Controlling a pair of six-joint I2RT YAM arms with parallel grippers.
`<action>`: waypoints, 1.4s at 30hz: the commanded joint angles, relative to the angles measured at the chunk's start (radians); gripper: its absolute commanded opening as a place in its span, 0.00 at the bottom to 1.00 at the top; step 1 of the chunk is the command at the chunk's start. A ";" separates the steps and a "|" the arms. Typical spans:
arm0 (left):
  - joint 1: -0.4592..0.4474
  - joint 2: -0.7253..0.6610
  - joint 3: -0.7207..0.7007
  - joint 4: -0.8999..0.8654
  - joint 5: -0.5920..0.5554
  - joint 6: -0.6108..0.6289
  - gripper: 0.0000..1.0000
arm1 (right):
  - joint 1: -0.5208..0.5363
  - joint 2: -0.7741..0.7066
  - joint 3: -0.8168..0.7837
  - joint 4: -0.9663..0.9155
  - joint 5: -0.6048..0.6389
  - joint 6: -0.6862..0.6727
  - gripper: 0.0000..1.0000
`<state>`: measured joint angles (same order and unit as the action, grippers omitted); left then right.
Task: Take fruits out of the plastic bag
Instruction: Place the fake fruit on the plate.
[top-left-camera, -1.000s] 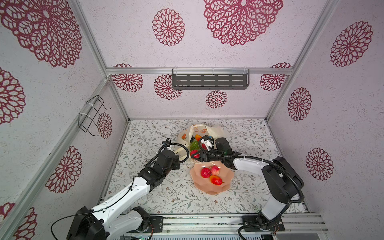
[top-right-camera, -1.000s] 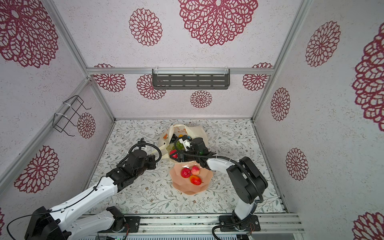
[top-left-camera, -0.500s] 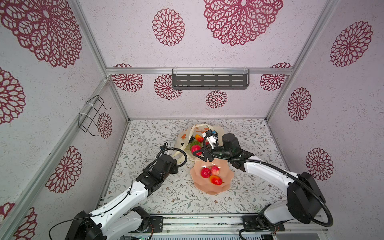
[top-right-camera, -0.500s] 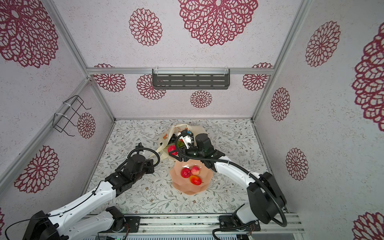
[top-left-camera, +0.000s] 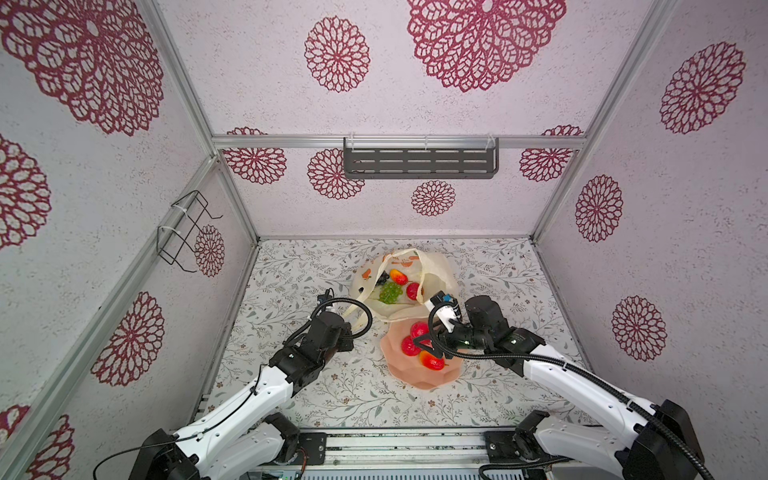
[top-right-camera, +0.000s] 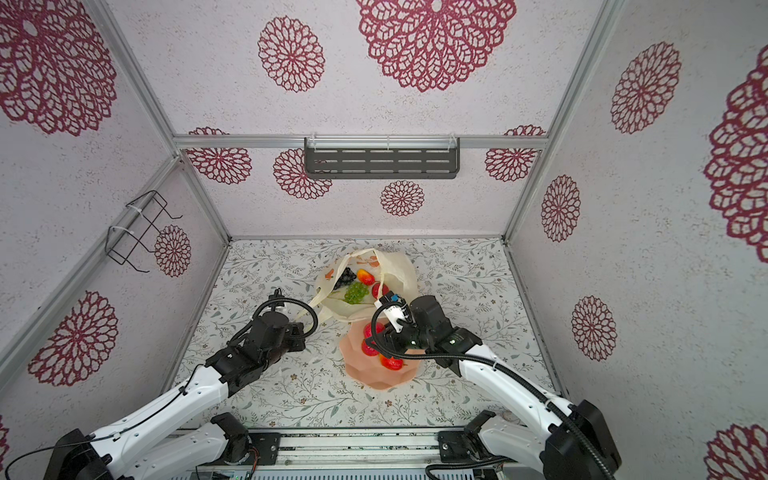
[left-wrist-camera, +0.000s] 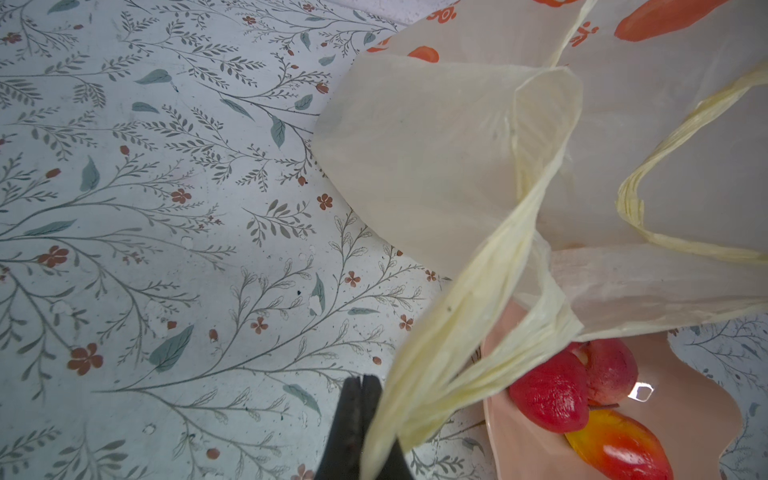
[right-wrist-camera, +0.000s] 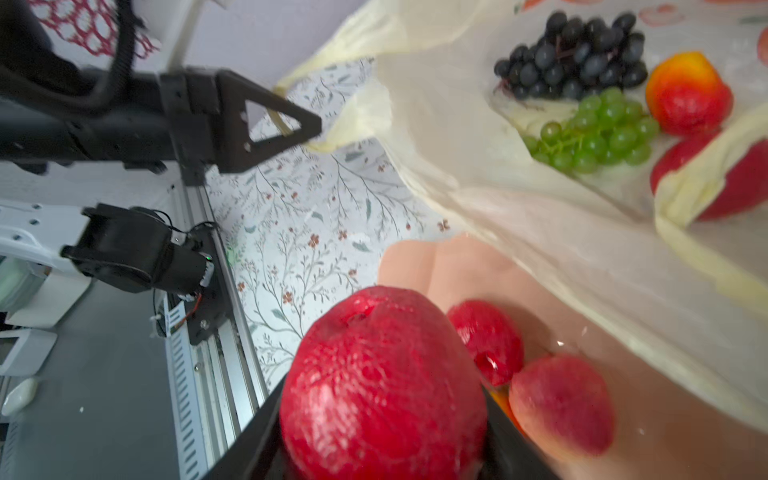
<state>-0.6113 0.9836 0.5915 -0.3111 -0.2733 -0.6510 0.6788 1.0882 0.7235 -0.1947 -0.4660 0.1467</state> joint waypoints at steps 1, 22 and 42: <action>0.005 -0.011 -0.013 -0.025 0.014 -0.012 0.00 | 0.020 -0.030 -0.013 -0.074 0.065 -0.030 0.57; 0.005 -0.061 -0.056 -0.054 -0.002 -0.024 0.00 | 0.154 0.119 -0.003 -0.100 0.171 -0.070 0.68; 0.005 -0.057 -0.059 -0.051 0.013 -0.021 0.00 | 0.192 0.121 0.006 -0.104 0.231 -0.068 0.81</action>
<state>-0.6106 0.9348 0.5354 -0.3717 -0.2665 -0.6704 0.8616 1.2339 0.7033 -0.2905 -0.2558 0.0868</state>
